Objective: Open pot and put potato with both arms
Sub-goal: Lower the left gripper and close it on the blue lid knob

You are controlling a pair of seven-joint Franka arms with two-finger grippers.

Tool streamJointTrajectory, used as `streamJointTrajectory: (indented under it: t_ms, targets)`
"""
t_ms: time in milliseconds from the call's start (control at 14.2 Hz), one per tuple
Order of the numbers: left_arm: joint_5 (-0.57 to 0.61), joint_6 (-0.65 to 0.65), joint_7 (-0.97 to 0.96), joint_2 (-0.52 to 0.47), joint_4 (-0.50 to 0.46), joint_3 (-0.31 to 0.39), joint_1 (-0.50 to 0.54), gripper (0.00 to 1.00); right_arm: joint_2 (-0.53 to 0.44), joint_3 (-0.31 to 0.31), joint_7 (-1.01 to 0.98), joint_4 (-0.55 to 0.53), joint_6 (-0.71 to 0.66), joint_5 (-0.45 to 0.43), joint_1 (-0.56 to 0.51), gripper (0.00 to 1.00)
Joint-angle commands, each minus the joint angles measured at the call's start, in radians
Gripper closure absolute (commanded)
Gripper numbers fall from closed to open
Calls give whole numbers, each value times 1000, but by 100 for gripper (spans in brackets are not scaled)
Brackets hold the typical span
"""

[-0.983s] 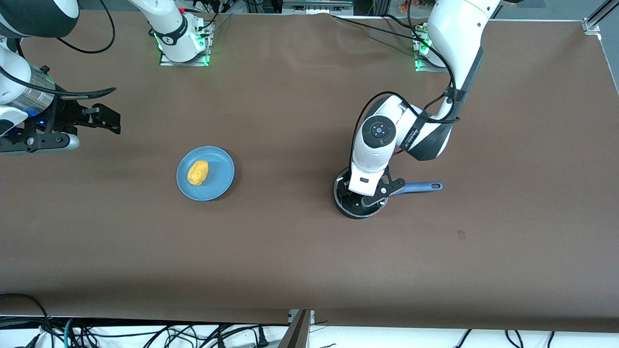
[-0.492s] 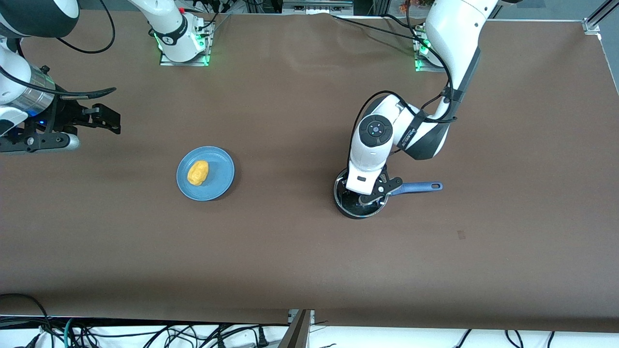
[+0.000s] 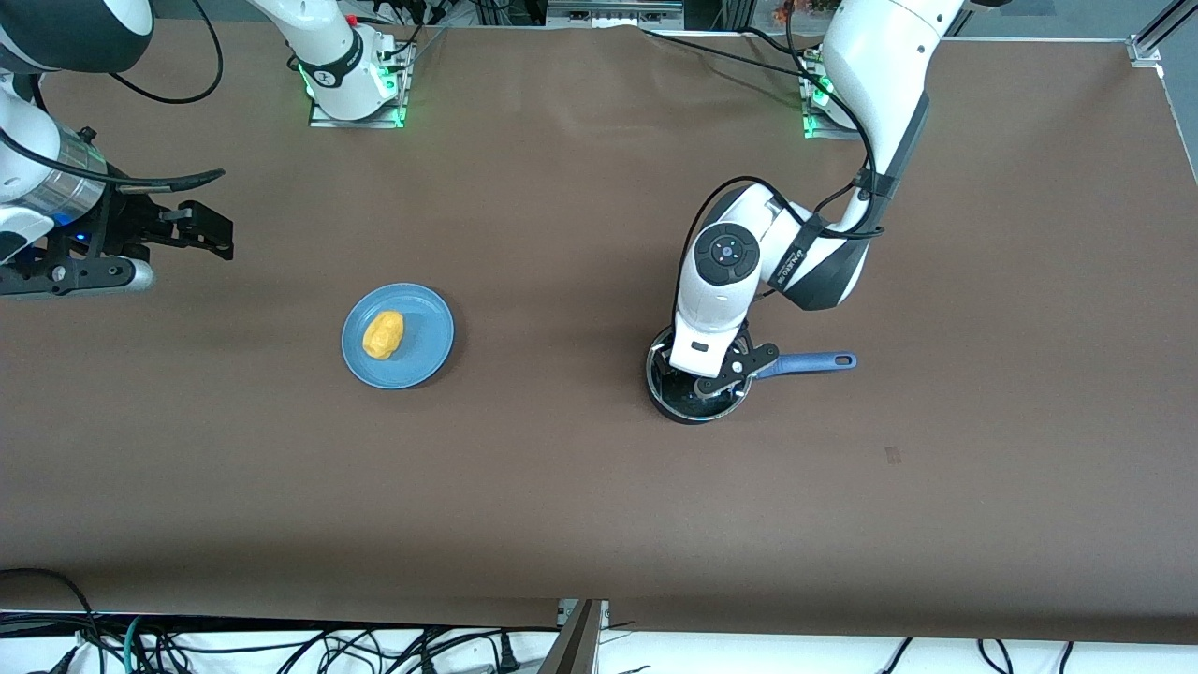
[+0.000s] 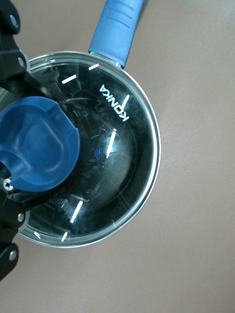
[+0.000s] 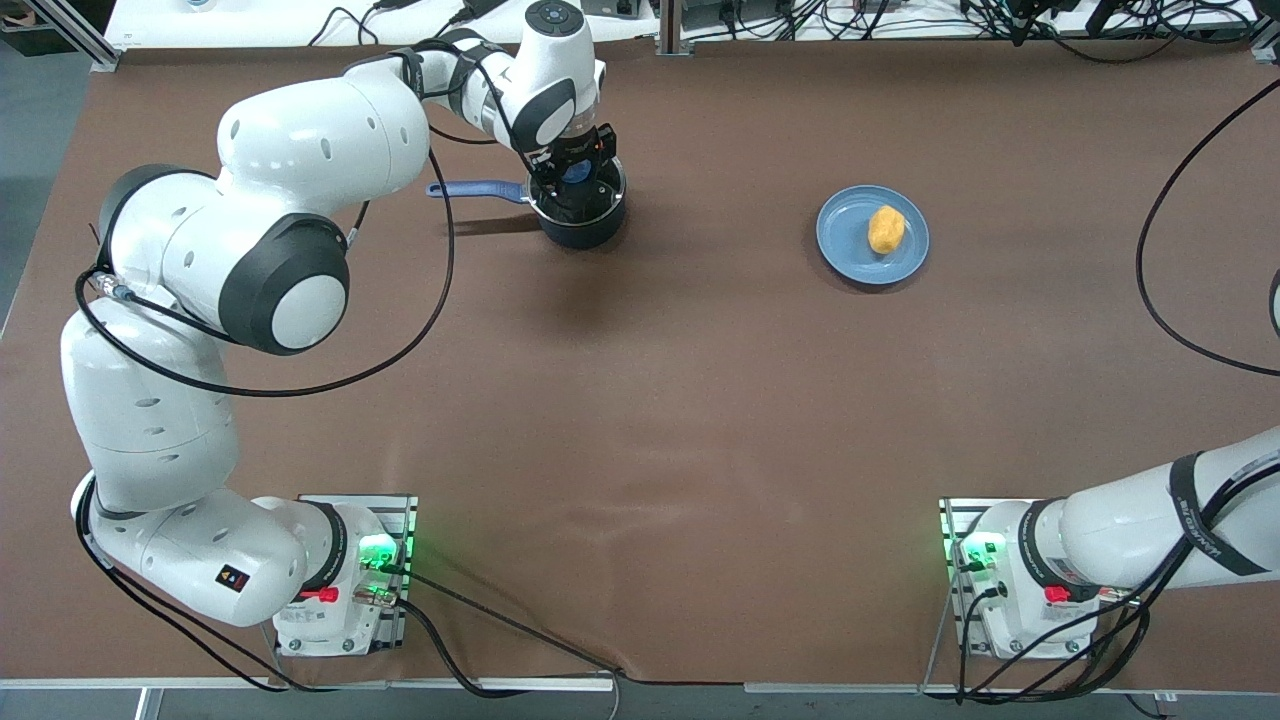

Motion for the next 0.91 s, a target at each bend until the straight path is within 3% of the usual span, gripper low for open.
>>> streamJointTrajectory:
  t_ms: [0,632,843]
  targets:
    - [11,10,-1,-7,-9,2,1,24,8,3,-6,16,1,10,-3,0]
    - [2,5,1,-7,-9,-1,4,47,8,3,-6,16,3,10,-3,0]
    - [2,5,1,-7,-8,-1,7,61,8,3,-6,16,3,10,-3,0]
